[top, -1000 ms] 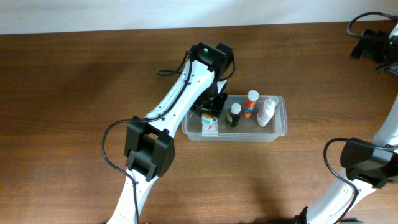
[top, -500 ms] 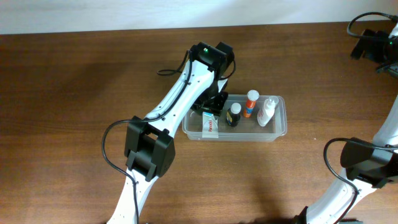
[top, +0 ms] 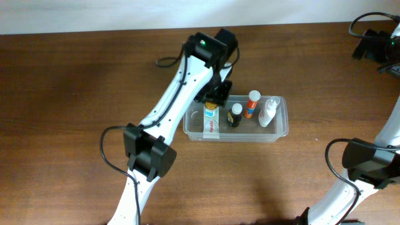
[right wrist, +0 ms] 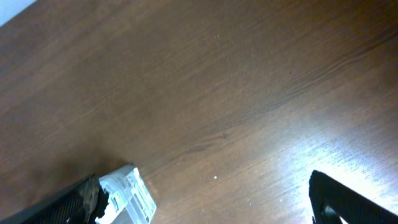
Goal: Pack container
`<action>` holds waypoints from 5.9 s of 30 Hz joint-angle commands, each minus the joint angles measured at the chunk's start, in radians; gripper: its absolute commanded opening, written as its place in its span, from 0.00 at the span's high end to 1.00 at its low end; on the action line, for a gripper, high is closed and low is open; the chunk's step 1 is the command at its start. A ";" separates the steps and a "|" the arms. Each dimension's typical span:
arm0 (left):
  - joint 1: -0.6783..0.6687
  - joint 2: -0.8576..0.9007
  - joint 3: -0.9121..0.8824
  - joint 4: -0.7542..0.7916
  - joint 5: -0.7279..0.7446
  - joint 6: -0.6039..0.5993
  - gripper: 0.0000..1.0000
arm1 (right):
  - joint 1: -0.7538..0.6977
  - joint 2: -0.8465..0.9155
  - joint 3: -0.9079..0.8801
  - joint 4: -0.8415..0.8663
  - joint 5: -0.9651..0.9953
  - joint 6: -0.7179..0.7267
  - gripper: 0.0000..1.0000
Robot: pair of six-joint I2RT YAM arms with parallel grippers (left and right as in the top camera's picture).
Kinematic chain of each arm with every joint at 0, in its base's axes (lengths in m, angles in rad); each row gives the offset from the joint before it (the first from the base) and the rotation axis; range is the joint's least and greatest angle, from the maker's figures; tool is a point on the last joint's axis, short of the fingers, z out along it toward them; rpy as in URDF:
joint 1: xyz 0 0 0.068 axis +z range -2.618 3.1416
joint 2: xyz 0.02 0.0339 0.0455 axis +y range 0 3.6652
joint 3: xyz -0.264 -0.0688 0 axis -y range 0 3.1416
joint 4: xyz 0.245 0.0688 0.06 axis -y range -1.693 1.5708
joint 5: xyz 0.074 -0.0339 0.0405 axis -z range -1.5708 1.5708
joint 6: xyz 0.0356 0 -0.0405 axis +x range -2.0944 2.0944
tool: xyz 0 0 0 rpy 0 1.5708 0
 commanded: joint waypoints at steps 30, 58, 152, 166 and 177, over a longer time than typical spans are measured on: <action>0.191 -0.805 -0.450 -0.004 -0.180 0.001 0.01 | -0.002 -0.003 -0.001 -0.005 0.006 0.005 0.02; 0.192 -0.932 -0.937 0.462 -0.206 0.436 0.01 | -0.002 -0.003 -0.001 -0.005 0.006 0.005 0.02; 0.578 -2.407 -2.597 1.603 -0.175 0.435 0.01 | -0.002 -0.003 -0.001 -0.005 0.006 0.005 0.02; 0.578 -2.407 -2.597 1.603 -0.175 0.435 0.01 | -0.002 -0.003 -0.001 -0.005 0.006 0.005 0.02; 0.578 -2.407 -2.597 1.603 -0.175 0.435 0.01 | -0.002 -0.003 -0.001 -0.005 0.006 0.005 0.02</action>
